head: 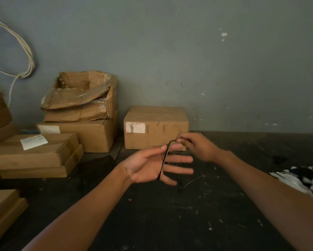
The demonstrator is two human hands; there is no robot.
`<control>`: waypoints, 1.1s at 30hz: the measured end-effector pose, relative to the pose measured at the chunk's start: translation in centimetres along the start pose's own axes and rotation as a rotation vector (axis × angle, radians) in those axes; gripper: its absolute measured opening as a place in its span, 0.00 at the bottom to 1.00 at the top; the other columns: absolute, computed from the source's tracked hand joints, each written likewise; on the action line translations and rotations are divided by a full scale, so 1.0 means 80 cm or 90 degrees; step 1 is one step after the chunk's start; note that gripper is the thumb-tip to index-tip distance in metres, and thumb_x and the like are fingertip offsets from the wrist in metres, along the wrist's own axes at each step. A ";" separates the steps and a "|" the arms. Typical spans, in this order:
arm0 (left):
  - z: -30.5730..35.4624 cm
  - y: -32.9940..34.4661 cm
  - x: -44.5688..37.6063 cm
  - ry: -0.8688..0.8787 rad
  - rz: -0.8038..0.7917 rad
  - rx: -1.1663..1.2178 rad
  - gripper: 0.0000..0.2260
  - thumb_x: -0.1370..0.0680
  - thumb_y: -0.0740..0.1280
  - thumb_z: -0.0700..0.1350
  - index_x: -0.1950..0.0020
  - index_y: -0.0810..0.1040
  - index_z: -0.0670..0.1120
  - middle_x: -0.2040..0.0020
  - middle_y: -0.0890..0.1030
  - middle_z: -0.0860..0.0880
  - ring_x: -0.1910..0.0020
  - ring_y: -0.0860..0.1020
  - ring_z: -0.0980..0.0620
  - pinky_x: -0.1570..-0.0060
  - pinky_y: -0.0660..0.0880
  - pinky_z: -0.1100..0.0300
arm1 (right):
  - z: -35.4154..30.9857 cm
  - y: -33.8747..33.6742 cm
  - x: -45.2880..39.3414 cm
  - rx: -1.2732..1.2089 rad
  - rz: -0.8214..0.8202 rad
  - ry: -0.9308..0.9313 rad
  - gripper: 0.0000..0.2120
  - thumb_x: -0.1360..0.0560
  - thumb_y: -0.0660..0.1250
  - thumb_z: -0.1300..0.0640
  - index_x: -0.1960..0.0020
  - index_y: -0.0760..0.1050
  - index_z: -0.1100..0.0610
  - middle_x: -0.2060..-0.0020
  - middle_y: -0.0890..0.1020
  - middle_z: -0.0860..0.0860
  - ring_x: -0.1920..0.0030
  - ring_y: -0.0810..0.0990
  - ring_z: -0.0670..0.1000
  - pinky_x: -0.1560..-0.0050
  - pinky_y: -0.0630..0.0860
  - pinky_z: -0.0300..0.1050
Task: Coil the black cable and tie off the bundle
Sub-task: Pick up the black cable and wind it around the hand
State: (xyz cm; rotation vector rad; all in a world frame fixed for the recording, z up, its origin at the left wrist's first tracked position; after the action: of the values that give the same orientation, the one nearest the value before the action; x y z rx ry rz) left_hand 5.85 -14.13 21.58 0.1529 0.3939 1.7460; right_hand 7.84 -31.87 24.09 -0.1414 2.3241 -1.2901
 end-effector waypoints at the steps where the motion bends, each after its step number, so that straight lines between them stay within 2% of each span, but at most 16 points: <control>1: 0.007 0.002 -0.002 0.016 -0.007 -0.007 0.17 0.20 0.61 0.51 0.32 0.75 0.52 0.29 0.73 0.42 0.26 0.61 0.31 0.32 0.50 0.25 | 0.009 0.014 0.006 -0.016 -0.009 0.019 0.08 0.19 0.60 0.58 0.50 0.78 0.55 0.56 0.83 0.48 0.53 0.81 0.46 0.51 0.78 0.52; 2: 0.015 0.003 -0.005 0.031 -0.009 -0.013 0.17 0.20 0.60 0.51 0.32 0.75 0.53 0.29 0.73 0.42 0.26 0.61 0.32 0.32 0.50 0.24 | 0.018 0.031 0.013 -0.025 -0.024 0.037 0.09 0.19 0.60 0.58 0.45 0.78 0.56 0.51 0.84 0.51 0.49 0.82 0.50 0.47 0.79 0.56; 4: 0.031 0.004 -0.011 0.055 -0.008 -0.016 0.17 0.20 0.59 0.51 0.32 0.75 0.53 0.28 0.72 0.42 0.26 0.63 0.34 0.32 0.50 0.25 | 0.022 0.068 0.027 -0.023 -0.043 0.052 0.13 0.18 0.57 0.55 0.38 0.76 0.52 0.44 0.83 0.52 0.43 0.81 0.49 0.41 0.79 0.55; 5: 0.038 0.005 -0.015 0.061 -0.003 -0.016 0.18 0.20 0.60 0.51 0.31 0.74 0.54 0.28 0.72 0.43 0.27 0.65 0.35 0.33 0.51 0.25 | 0.019 0.086 0.033 -0.028 -0.054 0.061 0.12 0.18 0.56 0.53 0.39 0.75 0.49 0.46 0.83 0.51 0.46 0.82 0.48 0.44 0.80 0.53; 6: 0.044 0.003 -0.018 0.064 0.008 -0.015 0.18 0.21 0.60 0.51 0.31 0.74 0.54 0.27 0.71 0.43 0.27 0.66 0.36 0.33 0.54 0.25 | 0.012 0.103 0.038 -0.041 -0.067 0.074 0.11 0.17 0.55 0.52 0.41 0.74 0.47 0.52 0.83 0.50 0.54 0.82 0.46 0.50 0.81 0.51; 8: 0.051 -0.002 -0.025 0.072 0.046 -0.011 0.19 0.21 0.59 0.52 0.31 0.74 0.55 0.27 0.71 0.43 0.27 0.66 0.36 0.34 0.57 0.26 | -0.008 0.126 0.047 -0.074 -0.090 0.086 0.09 0.17 0.54 0.52 0.41 0.71 0.45 0.63 0.78 0.47 0.68 0.75 0.43 0.65 0.75 0.44; 10: 0.055 -0.011 -0.029 0.088 0.093 0.008 0.18 0.20 0.57 0.52 0.31 0.74 0.56 0.26 0.70 0.43 0.27 0.67 0.35 0.34 0.55 0.24 | -0.027 0.141 0.054 -0.089 -0.124 0.084 0.09 0.16 0.54 0.51 0.40 0.70 0.44 0.67 0.74 0.47 0.71 0.72 0.42 0.68 0.69 0.40; 14: 0.055 -0.037 -0.026 0.105 0.191 0.028 0.20 0.20 0.56 0.56 0.31 0.75 0.55 0.27 0.71 0.42 0.29 0.69 0.36 0.34 0.50 0.23 | -0.058 0.146 0.062 -0.092 -0.193 0.066 0.11 0.16 0.53 0.49 0.37 0.69 0.44 0.63 0.74 0.47 0.67 0.73 0.43 0.65 0.70 0.39; 18: 0.048 -0.065 -0.013 0.091 0.263 0.024 0.28 0.23 0.54 0.65 0.29 0.74 0.53 0.28 0.73 0.43 0.28 0.68 0.36 0.34 0.45 0.22 | -0.081 0.118 0.060 -0.027 -0.187 0.029 0.11 0.17 0.54 0.47 0.40 0.72 0.45 0.55 0.78 0.45 0.57 0.77 0.42 0.55 0.76 0.45; 20: 0.042 -0.074 -0.008 0.074 0.289 0.011 0.30 0.24 0.52 0.68 0.29 0.73 0.53 0.28 0.73 0.43 0.28 0.67 0.36 0.33 0.45 0.23 | -0.090 0.096 0.055 0.017 -0.161 0.004 0.09 0.17 0.56 0.48 0.43 0.74 0.45 0.58 0.79 0.44 0.59 0.78 0.42 0.57 0.76 0.43; 22: 0.034 -0.080 -0.004 0.048 0.314 -0.014 0.31 0.23 0.51 0.68 0.30 0.74 0.52 0.29 0.73 0.42 0.28 0.67 0.37 0.31 0.48 0.26 | -0.101 0.071 0.048 0.050 -0.135 -0.007 0.08 0.18 0.58 0.49 0.44 0.76 0.46 0.62 0.77 0.42 0.63 0.77 0.39 0.63 0.70 0.36; 25: 0.017 -0.080 0.002 0.008 0.304 -0.046 0.30 0.24 0.54 0.68 0.30 0.74 0.52 0.27 0.71 0.41 0.28 0.68 0.38 0.31 0.53 0.28 | -0.109 0.029 0.034 0.076 -0.095 0.001 0.09 0.19 0.62 0.50 0.43 0.79 0.48 0.62 0.78 0.40 0.67 0.76 0.38 0.66 0.68 0.33; 28: 0.004 -0.074 0.007 -0.027 0.267 -0.048 0.31 0.24 0.55 0.67 0.28 0.72 0.51 0.26 0.70 0.42 0.27 0.66 0.37 0.33 0.49 0.23 | -0.103 -0.012 0.019 0.120 -0.057 0.022 0.08 0.21 0.65 0.51 0.45 0.80 0.48 0.67 0.77 0.41 0.72 0.73 0.42 0.70 0.67 0.36; 30: -0.003 -0.066 0.007 -0.058 0.226 -0.058 0.30 0.24 0.55 0.65 0.27 0.71 0.52 0.27 0.71 0.43 0.28 0.67 0.38 0.33 0.51 0.24 | -0.099 -0.035 0.010 0.139 -0.028 0.019 0.06 0.23 0.68 0.49 0.49 0.81 0.48 0.68 0.76 0.41 0.69 0.74 0.42 0.67 0.68 0.41; 33: -0.007 -0.051 0.005 -0.090 0.169 -0.064 0.26 0.24 0.61 0.61 0.28 0.72 0.54 0.27 0.72 0.44 0.28 0.69 0.40 0.32 0.54 0.25 | -0.093 -0.054 0.000 0.151 -0.001 0.024 0.05 0.27 0.72 0.47 0.54 0.81 0.47 0.66 0.80 0.43 0.65 0.78 0.47 0.62 0.76 0.50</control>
State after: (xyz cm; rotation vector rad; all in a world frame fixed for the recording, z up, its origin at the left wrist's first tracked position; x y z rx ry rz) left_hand 9.38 -13.19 19.64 0.2650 0.1878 1.9974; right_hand 3.88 -28.49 30.91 -0.0416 2.1816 -1.5685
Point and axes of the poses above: each hand's wrist, its own x-axis away from the middle knuckle, its own y-axis out of the palm, z = x × y, the point moved 4 cm from there along -x, towards the middle knuckle
